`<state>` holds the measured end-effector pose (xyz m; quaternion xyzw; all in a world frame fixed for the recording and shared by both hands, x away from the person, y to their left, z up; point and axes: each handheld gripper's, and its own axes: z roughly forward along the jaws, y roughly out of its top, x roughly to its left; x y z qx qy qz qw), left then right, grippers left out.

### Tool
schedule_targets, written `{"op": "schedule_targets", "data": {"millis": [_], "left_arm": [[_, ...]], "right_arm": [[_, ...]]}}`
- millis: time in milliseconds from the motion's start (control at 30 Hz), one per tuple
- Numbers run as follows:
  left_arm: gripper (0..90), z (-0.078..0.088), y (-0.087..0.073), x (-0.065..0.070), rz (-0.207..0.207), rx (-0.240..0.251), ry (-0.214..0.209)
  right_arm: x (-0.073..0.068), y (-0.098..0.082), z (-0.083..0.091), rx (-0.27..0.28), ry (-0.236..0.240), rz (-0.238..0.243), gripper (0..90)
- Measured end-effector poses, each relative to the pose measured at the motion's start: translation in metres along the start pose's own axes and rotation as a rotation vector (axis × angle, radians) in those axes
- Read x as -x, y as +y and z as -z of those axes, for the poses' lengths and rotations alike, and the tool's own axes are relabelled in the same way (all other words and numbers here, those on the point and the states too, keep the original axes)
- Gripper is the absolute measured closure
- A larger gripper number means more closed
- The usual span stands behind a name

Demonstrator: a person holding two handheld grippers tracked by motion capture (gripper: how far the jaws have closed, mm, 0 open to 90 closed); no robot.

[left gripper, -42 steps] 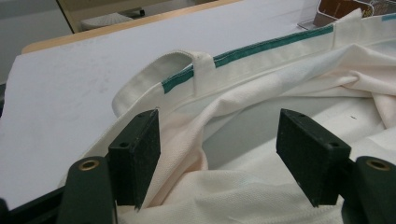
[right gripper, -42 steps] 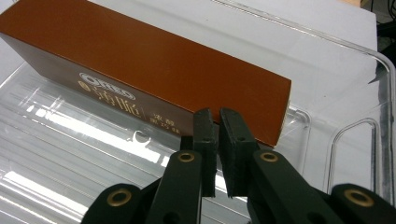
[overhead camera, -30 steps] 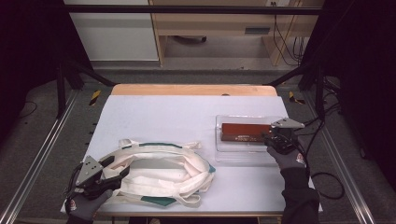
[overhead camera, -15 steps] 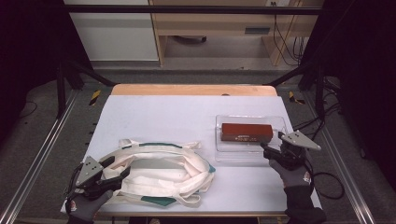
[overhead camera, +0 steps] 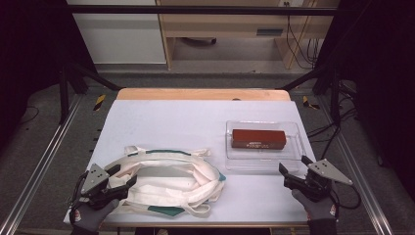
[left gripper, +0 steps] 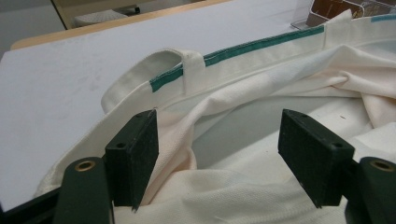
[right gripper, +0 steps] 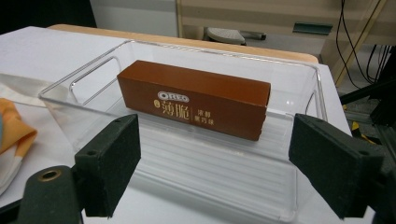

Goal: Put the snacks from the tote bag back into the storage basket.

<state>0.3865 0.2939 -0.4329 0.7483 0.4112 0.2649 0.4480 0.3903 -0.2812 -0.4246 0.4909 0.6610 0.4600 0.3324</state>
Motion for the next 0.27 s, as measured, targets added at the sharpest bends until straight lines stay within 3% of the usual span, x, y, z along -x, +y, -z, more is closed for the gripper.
{"op": "schedule_targets", "data": {"millis": [100, 267], "left_arm": [[28.5, -0.0007, -0.0007, -0.0012, 0.004, -0.002, 0.001], [28.4, -0.0017, -0.0013, -0.0019, 0.005, -0.008, 0.0]], "right_arm": [[-0.0019, -0.0048, 0.0028, 0.011, 0.015, -0.016, 17.3], [-0.0042, -0.0067, 0.001, 0.006, 0.016, 0.001, 17.4]]}}
